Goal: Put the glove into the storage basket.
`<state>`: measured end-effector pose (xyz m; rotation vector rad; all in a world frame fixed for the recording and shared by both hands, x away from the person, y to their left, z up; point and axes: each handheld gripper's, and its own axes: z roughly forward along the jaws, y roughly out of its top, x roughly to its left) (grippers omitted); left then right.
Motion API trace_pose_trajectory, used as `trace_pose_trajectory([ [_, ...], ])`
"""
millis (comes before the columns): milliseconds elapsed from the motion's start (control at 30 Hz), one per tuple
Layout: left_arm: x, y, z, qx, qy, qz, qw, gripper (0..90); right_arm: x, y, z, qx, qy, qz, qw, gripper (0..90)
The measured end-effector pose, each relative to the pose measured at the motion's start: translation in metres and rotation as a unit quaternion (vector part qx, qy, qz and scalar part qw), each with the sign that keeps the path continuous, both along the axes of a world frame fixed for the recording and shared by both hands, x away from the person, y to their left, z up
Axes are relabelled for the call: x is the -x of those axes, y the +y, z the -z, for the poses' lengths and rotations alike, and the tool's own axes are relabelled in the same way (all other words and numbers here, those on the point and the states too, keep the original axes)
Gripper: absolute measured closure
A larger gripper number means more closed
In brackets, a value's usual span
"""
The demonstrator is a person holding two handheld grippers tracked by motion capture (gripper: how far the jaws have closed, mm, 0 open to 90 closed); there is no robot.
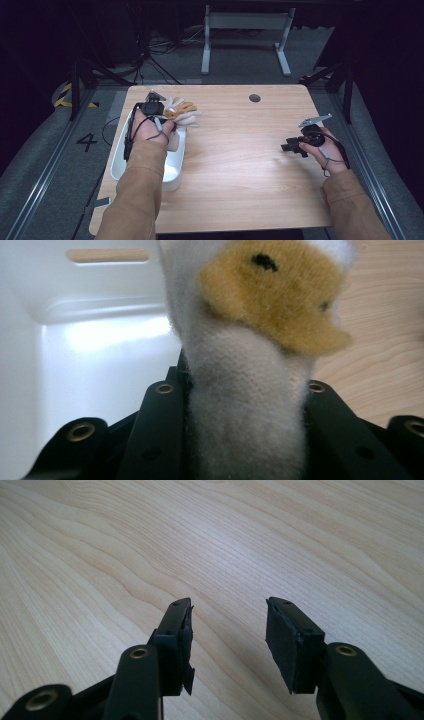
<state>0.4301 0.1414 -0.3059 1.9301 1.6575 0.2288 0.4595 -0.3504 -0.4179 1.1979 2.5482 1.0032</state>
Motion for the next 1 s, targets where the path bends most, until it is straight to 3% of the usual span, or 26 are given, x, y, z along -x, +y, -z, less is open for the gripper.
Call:
trace_pose_trajectory([
  [233, -0.002, 0.010, 0.009, 0.008, 0.002, -0.026, 0.9996, 69.0, 0.004, -0.008, -0.001, -0.002, 0.000, 0.012, 0.9999, 54.2],
  [300, -0.003, 0.014, 0.014, 0.018, 0.004, -0.035, 0.9992, 68.9, 0.004, -0.009, 0.000, 0.000, 0.001, 0.011, 0.9999, 54.2],
  [467, -0.003, 0.021, 0.028, 0.021, 0.010, -0.061, 0.9979, 68.8, 0.005, -0.007, 0.002, 0.007, -0.001, 0.006, 1.0000, 53.8],
  [700, -0.006, 0.022, 0.039, 0.006, 0.022, -0.083, 0.9963, 68.1, 0.007, -0.009, 0.002, 0.009, 0.002, 0.009, 0.9999, 53.7],
  [1000, -0.006, 0.028, 0.054, 0.005, 0.032, -0.118, 0.9925, 68.1, 0.006, -0.008, 0.004, 0.014, 0.004, 0.006, 0.9999, 53.6],
])
